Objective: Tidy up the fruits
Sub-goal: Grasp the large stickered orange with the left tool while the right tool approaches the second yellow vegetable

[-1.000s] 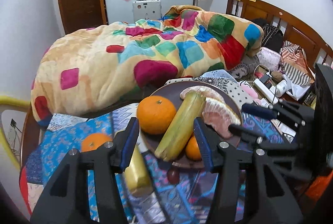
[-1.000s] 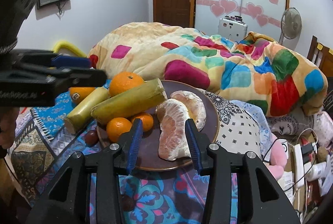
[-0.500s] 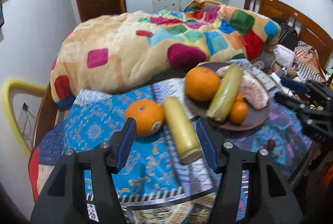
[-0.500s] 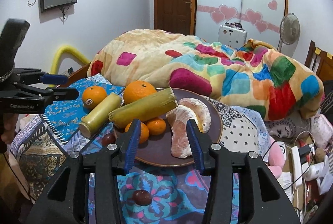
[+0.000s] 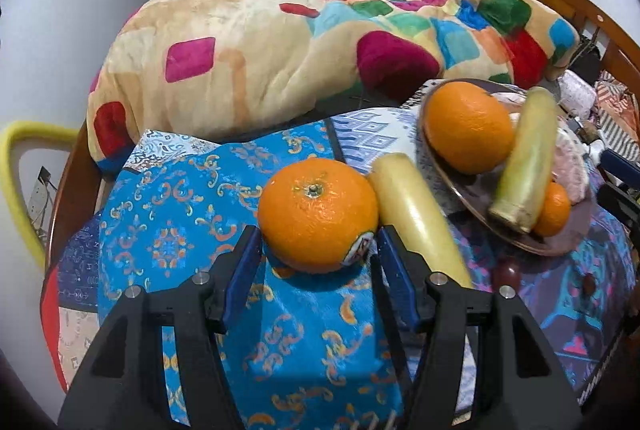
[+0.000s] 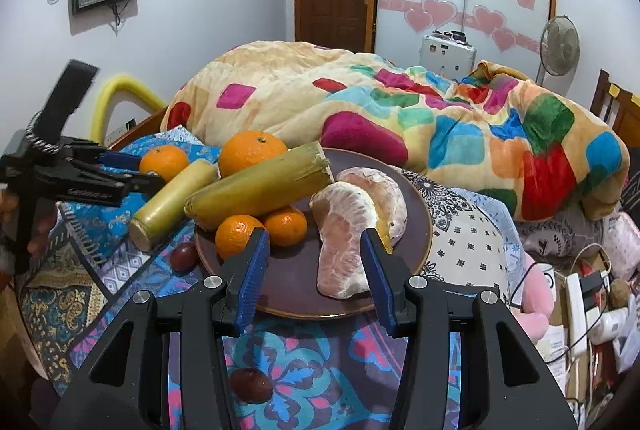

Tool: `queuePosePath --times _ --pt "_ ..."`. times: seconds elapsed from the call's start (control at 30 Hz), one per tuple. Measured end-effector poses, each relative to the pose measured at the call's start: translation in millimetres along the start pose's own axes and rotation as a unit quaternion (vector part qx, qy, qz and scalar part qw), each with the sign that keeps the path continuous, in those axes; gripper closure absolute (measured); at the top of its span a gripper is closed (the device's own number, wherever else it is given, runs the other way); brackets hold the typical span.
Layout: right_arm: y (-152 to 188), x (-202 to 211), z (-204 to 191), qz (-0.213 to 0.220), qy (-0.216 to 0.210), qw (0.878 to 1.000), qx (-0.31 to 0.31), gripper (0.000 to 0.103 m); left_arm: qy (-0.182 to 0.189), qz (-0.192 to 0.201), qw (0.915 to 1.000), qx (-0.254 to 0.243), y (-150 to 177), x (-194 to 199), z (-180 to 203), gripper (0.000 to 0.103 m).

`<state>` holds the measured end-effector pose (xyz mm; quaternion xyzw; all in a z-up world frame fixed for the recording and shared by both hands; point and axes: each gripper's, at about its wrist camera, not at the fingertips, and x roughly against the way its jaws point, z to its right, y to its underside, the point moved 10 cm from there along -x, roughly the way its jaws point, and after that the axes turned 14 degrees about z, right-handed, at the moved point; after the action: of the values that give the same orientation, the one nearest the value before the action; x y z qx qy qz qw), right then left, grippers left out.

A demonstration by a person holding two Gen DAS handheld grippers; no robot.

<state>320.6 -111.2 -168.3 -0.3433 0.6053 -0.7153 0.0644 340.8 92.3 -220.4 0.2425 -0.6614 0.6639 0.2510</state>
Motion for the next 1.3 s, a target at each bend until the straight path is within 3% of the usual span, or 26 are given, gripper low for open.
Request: queuePosePath --times 0.43,0.83,1.07,1.3 --pt "0 3 -18 -0.002 -0.008 1.0 0.027 0.059 -0.002 0.015 0.9995 -0.03 -3 -5 2 0.043" --pt "-15 6 -82 -0.002 -0.053 0.998 0.029 0.059 0.026 0.007 0.9995 -0.015 41 58 -17 0.043" --pt "-2 -20 -133 -0.032 -0.078 0.995 0.045 0.059 0.033 0.011 0.9992 -0.021 70 89 -28 0.043" --pt "14 -50 -147 -0.074 -0.066 0.993 0.068 0.059 0.038 0.029 0.9985 -0.026 81 104 -31 0.045"
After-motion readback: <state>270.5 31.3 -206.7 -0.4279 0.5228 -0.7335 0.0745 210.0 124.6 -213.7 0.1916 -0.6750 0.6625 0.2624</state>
